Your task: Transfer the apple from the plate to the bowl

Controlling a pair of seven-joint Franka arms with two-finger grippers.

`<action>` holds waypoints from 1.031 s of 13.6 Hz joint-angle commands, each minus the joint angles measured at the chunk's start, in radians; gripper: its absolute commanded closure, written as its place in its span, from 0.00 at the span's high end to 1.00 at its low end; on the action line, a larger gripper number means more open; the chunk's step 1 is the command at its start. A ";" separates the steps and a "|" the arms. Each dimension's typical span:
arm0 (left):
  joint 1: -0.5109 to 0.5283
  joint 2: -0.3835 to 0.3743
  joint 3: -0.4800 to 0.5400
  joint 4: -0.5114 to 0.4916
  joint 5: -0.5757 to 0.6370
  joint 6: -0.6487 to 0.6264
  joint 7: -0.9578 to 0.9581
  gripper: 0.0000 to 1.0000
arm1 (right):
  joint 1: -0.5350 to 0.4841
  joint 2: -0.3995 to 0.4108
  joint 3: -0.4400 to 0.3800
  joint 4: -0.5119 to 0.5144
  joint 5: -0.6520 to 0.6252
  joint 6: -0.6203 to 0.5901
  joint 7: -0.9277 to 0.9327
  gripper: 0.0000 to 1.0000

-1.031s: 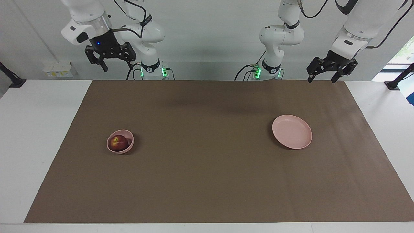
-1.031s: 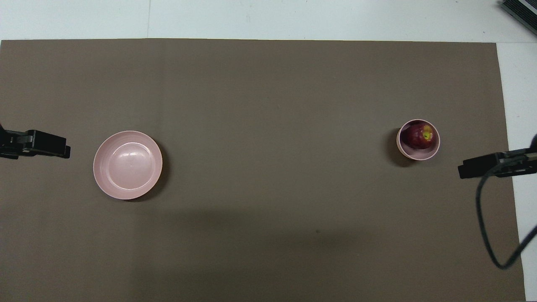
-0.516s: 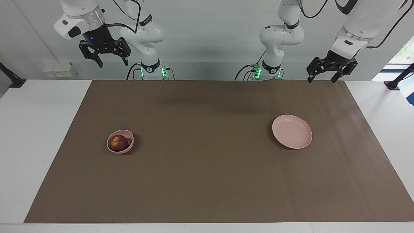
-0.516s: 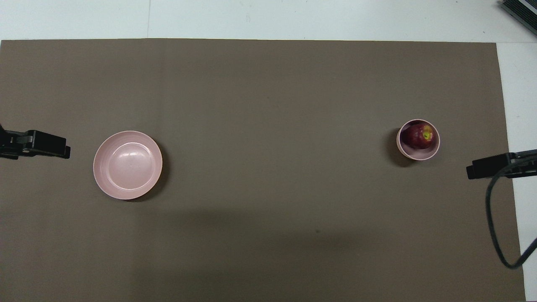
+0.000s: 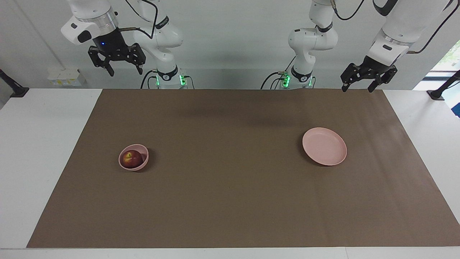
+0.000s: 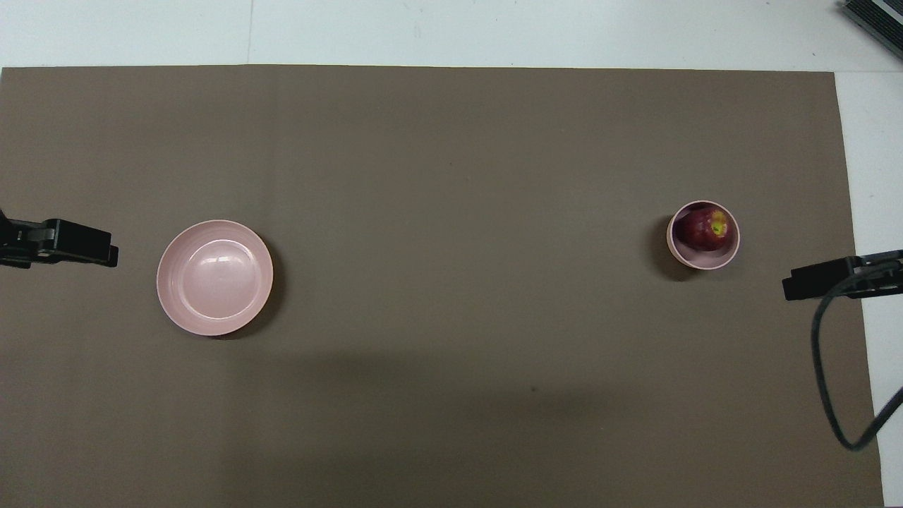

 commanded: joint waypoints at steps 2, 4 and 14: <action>-0.003 -0.005 0.008 0.013 -0.010 -0.020 0.004 1.00 | -0.030 -0.025 0.001 -0.038 -0.034 0.025 -0.105 1.00; -0.003 -0.005 0.008 0.013 -0.010 -0.020 0.004 1.00 | -0.043 -0.028 0.000 -0.044 -0.036 0.019 -0.104 1.00; -0.003 -0.005 0.008 0.013 -0.010 -0.020 0.004 1.00 | -0.047 -0.020 0.000 -0.037 -0.042 0.013 -0.104 1.00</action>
